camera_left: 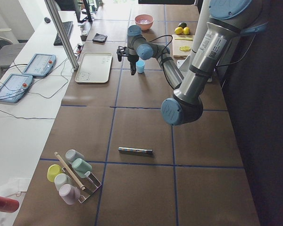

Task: Mash ice and strawberries in cup
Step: 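Carry the strawberry with the left gripper over the light-blue cup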

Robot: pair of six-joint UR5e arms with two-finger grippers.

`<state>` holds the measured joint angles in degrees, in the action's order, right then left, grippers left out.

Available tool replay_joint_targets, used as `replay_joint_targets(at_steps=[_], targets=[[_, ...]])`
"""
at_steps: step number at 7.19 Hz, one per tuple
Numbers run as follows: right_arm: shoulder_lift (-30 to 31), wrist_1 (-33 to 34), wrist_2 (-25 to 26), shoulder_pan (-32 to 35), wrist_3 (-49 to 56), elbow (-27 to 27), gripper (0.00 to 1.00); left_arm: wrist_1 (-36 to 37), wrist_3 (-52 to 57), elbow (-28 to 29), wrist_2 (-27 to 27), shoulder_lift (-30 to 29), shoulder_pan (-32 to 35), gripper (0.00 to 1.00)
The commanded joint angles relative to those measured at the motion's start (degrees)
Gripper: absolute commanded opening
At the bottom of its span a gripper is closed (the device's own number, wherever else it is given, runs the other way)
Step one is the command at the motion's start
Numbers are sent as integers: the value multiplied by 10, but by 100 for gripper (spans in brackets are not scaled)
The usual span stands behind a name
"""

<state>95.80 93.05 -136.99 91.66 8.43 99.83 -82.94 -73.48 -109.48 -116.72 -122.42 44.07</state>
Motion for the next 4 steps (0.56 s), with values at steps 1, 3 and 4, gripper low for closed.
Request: replay_joint_targets(at_steps=[1,3,4], targets=[[16,-63,-20,17,-3,-45,99,-5,-66,48,0,-77,-38,0],[15,-64,-27,22,-7,-45,99,-97,-129,138,4,-133,-81,0],[15,-64,-26,22,-10,-45,99,-109,-129,152,5,-136,-97,0]])
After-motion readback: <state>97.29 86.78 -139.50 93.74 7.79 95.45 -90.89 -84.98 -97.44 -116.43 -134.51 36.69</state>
